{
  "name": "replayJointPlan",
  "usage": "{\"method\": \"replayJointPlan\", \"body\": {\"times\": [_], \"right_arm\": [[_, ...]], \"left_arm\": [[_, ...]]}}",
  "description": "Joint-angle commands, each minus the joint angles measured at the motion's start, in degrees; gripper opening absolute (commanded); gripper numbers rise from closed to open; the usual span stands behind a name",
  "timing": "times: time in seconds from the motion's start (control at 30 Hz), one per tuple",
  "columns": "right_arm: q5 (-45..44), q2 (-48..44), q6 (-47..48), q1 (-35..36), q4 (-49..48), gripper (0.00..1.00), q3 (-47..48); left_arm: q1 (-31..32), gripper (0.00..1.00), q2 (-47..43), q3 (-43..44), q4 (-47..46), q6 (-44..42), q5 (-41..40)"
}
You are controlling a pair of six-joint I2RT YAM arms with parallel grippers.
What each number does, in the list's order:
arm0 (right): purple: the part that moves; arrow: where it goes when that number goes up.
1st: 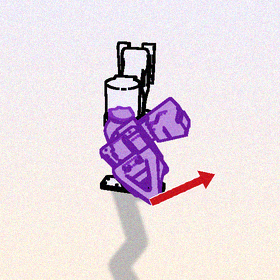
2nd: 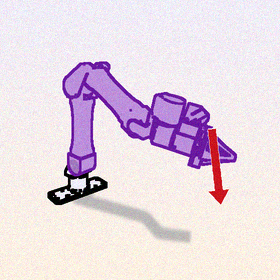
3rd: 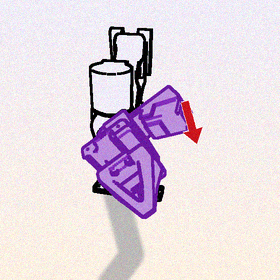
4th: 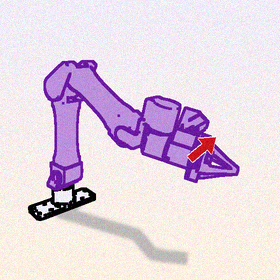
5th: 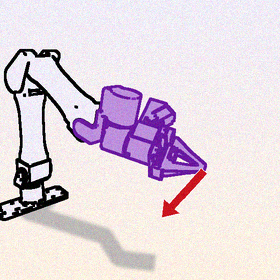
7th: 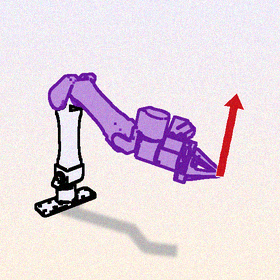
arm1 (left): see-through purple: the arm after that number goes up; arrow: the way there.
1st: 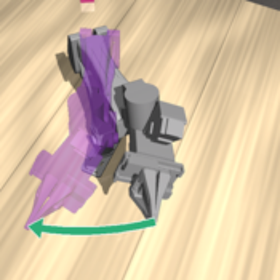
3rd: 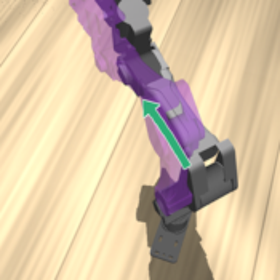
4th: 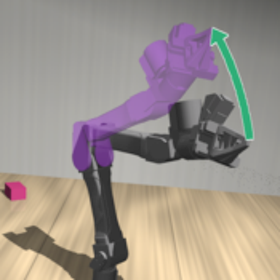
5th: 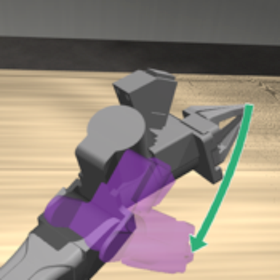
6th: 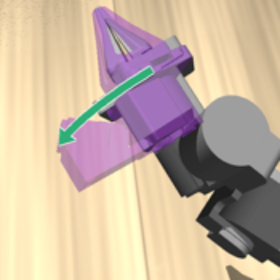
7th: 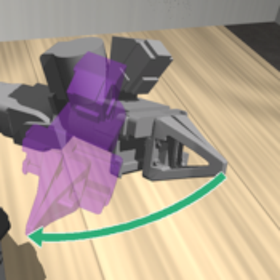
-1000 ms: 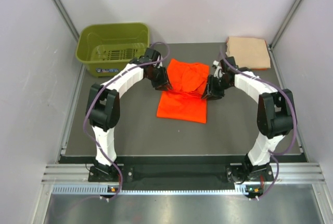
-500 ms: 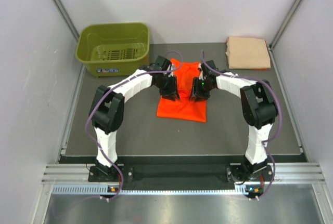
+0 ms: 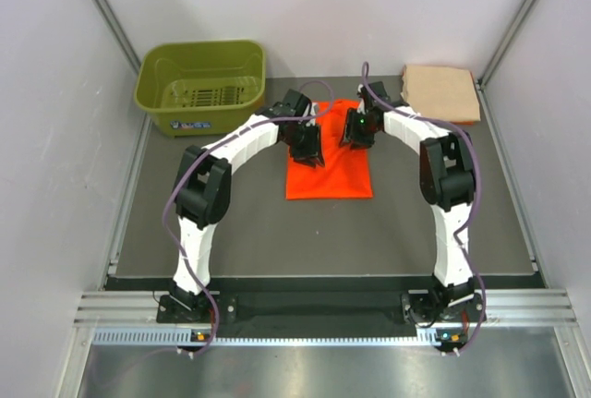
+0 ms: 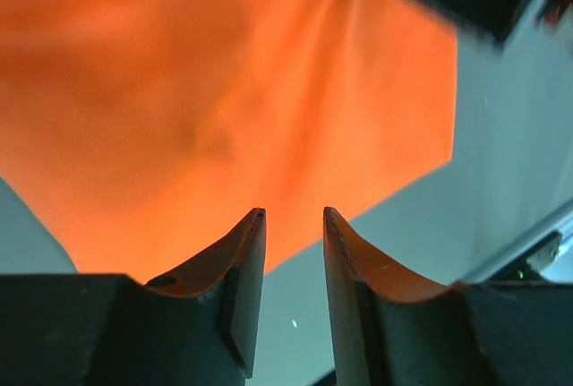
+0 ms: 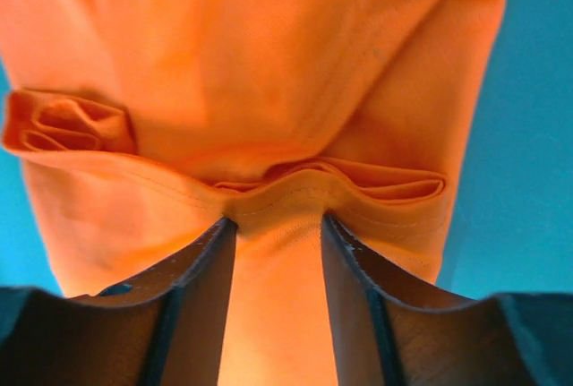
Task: Fold and stack the t-shirts
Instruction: Fold the tshirt
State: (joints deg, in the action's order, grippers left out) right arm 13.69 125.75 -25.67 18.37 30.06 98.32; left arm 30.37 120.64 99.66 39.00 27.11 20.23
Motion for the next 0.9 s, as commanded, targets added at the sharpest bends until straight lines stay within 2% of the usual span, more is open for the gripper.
{"method": "replayJointPlan", "body": {"times": [0.0,0.27,0.37,0.5,0.6,0.87], "right_arm": [[-0.68,-5.15,2.73,0.00,2.19,0.45,-1.64],[0.54,-9.99,5.81,-0.09,5.88,0.47,-3.31],[1.16,-12.98,6.86,-0.53,7.28,0.55,-5.07],[4.05,-17.38,8.44,-3.33,8.87,0.63,-11.45],[8.27,-20.54,8.97,-5.96,8.44,0.65,-18.31],[16.09,-27.22,6.08,-9.14,0.36,0.71,-33.71]], "left_arm": [[-1.63,0.37,3.28,5.45,-0.34,-1.97,-1.15],[-5.49,0.37,12.33,13.89,-0.07,-3.12,-0.01],[-5.94,0.39,12.96,15.57,1.33,-4.70,0.25],[-5.41,0.53,7.70,11.72,0.11,-3.65,3.06],[-4.18,0.57,4.09,9.16,0.20,-3.56,3.41],[-1.72,0.64,-11.91,-7.97,2.12,-2.60,-5.35]]}}
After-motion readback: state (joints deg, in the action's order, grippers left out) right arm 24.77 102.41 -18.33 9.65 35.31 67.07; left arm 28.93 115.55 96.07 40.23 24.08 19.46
